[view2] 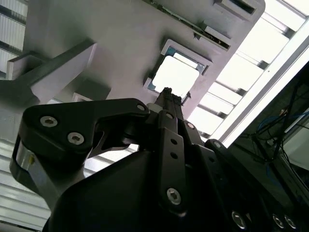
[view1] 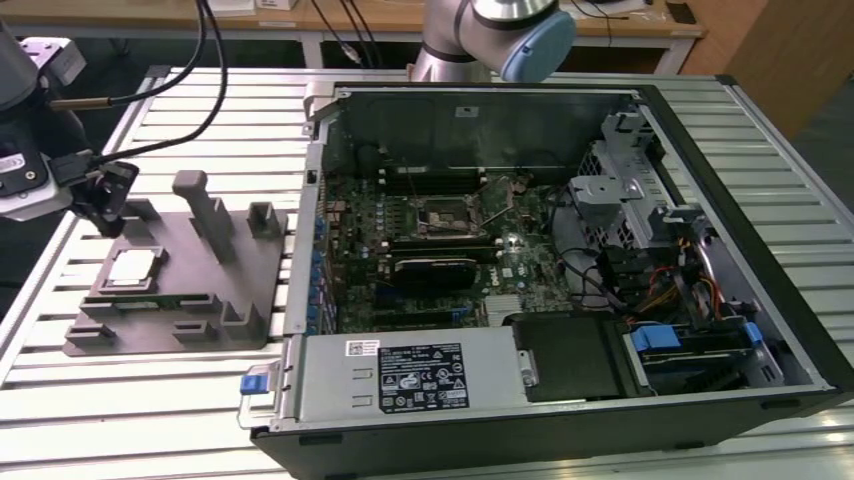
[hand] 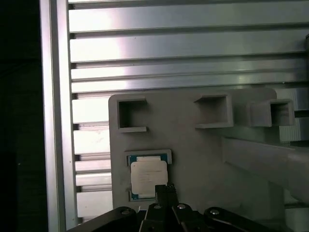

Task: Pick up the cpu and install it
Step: 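Pick up the cpu and move it towards the insertion slot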

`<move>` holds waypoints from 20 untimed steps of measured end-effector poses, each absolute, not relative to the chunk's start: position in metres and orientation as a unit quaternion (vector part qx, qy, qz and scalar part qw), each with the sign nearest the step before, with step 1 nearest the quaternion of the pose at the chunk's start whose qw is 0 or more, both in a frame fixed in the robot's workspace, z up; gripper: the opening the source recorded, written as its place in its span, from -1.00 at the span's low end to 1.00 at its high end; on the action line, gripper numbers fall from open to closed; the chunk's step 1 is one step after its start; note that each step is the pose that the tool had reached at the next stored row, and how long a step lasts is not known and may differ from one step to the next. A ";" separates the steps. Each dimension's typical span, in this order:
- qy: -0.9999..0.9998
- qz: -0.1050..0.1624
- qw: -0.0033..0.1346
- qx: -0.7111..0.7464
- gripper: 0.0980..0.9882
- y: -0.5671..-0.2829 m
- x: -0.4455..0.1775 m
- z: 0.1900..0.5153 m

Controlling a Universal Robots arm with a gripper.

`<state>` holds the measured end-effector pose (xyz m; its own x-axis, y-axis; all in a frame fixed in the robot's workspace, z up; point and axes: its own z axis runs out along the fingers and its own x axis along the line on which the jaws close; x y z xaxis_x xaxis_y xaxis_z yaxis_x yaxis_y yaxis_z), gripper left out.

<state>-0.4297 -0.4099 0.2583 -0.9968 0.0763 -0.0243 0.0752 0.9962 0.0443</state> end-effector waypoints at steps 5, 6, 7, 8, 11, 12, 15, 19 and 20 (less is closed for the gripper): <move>0.999 0.022 0.013 0.038 -0.98 -0.410 -0.433 0.249; 0.999 0.022 0.013 0.038 -0.98 -0.410 -0.434 0.248; 0.999 0.022 0.013 0.038 -0.98 -0.410 -0.435 0.246; 0.999 0.022 0.013 0.038 -0.98 -0.411 -0.436 0.244; 0.999 0.022 0.013 0.038 -0.98 -0.411 -0.439 0.239; 0.999 0.022 0.013 0.038 -0.98 -0.411 -0.440 0.238; 0.999 0.022 0.013 0.038 -0.98 -0.411 -0.441 0.233; 0.999 0.022 0.013 0.038 -0.98 -0.412 -0.443 0.225; 0.999 0.022 0.013 0.038 -0.98 -0.412 -0.443 0.223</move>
<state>-0.4435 -0.4121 0.2234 -0.9968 0.0763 -0.0243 0.0751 0.9962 0.0443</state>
